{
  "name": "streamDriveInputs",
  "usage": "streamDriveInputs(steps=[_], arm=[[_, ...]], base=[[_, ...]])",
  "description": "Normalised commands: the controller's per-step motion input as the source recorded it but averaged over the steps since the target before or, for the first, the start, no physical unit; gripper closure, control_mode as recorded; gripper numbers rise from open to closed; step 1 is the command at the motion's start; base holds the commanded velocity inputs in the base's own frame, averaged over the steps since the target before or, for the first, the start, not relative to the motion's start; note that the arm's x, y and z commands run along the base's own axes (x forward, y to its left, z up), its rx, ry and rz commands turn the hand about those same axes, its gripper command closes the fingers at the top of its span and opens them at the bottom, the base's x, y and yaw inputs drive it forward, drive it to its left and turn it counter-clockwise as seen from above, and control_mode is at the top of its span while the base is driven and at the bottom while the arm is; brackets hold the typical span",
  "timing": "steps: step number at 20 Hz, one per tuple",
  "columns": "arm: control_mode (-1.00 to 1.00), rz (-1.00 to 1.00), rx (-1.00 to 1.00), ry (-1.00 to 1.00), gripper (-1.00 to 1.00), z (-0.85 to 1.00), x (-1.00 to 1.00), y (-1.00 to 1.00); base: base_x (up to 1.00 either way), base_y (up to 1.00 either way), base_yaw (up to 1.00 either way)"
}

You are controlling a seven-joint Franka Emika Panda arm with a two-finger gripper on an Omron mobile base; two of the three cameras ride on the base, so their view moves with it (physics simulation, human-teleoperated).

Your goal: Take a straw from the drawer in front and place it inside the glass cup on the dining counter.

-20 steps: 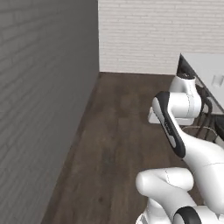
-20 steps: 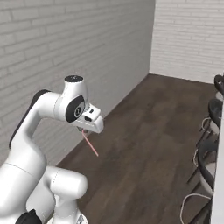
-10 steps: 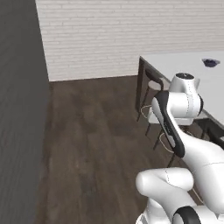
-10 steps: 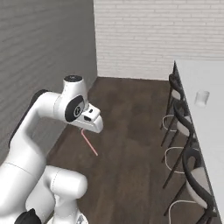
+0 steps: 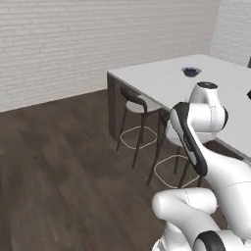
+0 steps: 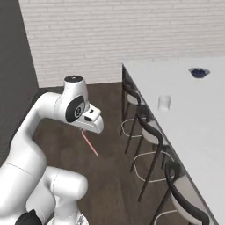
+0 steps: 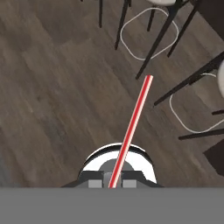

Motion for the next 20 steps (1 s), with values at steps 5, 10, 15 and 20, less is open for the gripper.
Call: streamDriveInputs(steps=[5, 10, 15, 20], arm=[[1.0, 0.0, 0.0, 0.0, 1.0, 0.0, 0.0, 0.0], [1.0, 0.0, 0.0, 0.0, 1.0, 0.0, 0.0, 0.0], [1.0, 0.0, 0.0, 0.0, 1.0, 0.0, 0.0, 0.0], [1.0, 0.0, 0.0, 0.0, 1.0, 0.0, 0.0, 0.0]], base=[[0.8, 0.36, -0.55], [0.61, 0.52, -0.54], [0.48, 0.59, -0.53], [0.35, 0.7, -0.5]])
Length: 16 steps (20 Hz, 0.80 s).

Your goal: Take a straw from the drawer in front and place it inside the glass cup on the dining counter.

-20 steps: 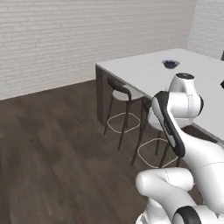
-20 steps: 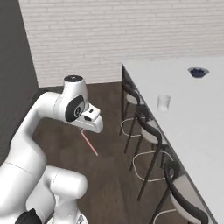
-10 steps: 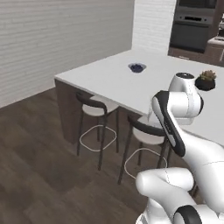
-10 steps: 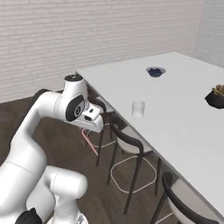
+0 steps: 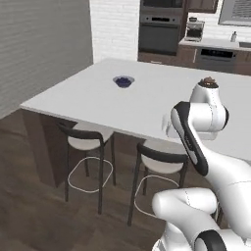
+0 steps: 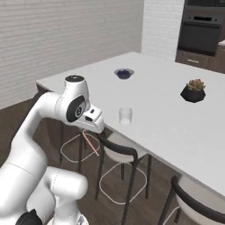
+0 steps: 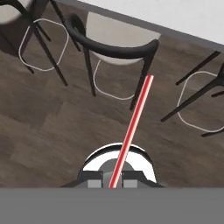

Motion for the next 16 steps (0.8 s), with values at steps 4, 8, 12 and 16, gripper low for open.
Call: streamDriveInputs(steps=[4, 8, 12, 16], arm=[[1.0, 0.0, 0.0, 0.0, 1.0, 0.0, 0.0, 0.0], [1.0, 0.0, 0.0, 0.0, 1.0, 0.0, 0.0, 0.0], [1.0, 0.0, 0.0, 0.0, 1.0, 0.0, 0.0, 0.0], [1.0, 0.0, 0.0, 0.0, 1.0, 0.0, 0.0, 0.0]], base=[[0.22, 0.74, -0.46], [0.22, 0.73, -0.44], [0.29, 0.58, -0.43], [0.48, 0.36, -0.38]])
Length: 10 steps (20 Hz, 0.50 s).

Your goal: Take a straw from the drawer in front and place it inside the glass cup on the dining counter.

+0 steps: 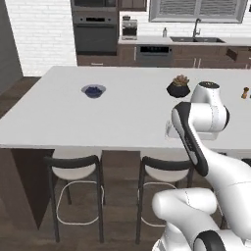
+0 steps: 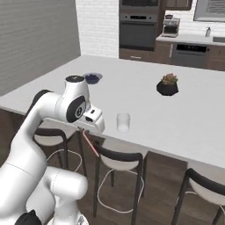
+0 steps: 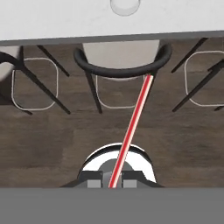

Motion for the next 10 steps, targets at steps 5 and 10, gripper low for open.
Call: streamDriveInputs(steps=[5, 10], arm=[[1.0, 0.0, 0.0, 0.0, 1.0, 0.0, 0.0, 0.0], [1.0, 0.0, 0.0, 0.0, 1.0, 0.0, 0.0, 0.0]], base=[[0.72, 0.3, -0.3], [0.98, 0.18, -0.24]])
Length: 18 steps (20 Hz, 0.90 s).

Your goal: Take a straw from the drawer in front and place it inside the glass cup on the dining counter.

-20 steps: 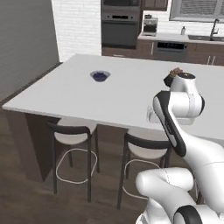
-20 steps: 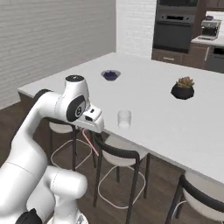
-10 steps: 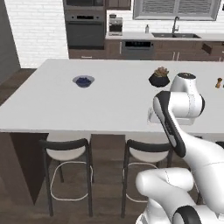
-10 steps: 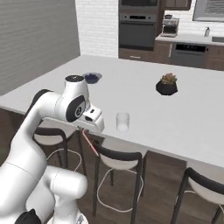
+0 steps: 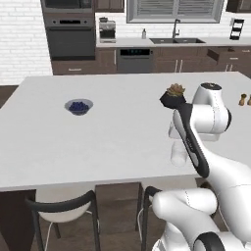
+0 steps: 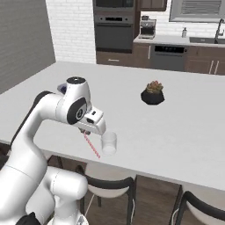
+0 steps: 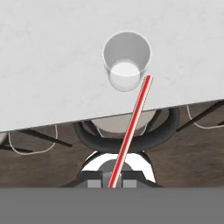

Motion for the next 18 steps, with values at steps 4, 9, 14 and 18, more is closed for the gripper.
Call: streamDriveInputs(steps=[4, 9, 14, 18], arm=[[1.0, 0.0, 0.0, 0.0, 1.0, 0.0, 0.0, 0.0], [-1.0, -0.02, 0.03, -0.03, 1.0, 0.19, 0.0, 0.06], [-1.0, 0.0, 0.2, -0.15, 1.0, 0.62, -0.03, 0.0], [-1.0, 0.0, 0.28, -0.13, 1.0, 0.38, -0.02, 0.0]], base=[[0.87, 0.14, -0.18], [0.16, 0.14, -0.06], [0.0, 0.0, 0.0], [0.0, 0.0, 0.0]])
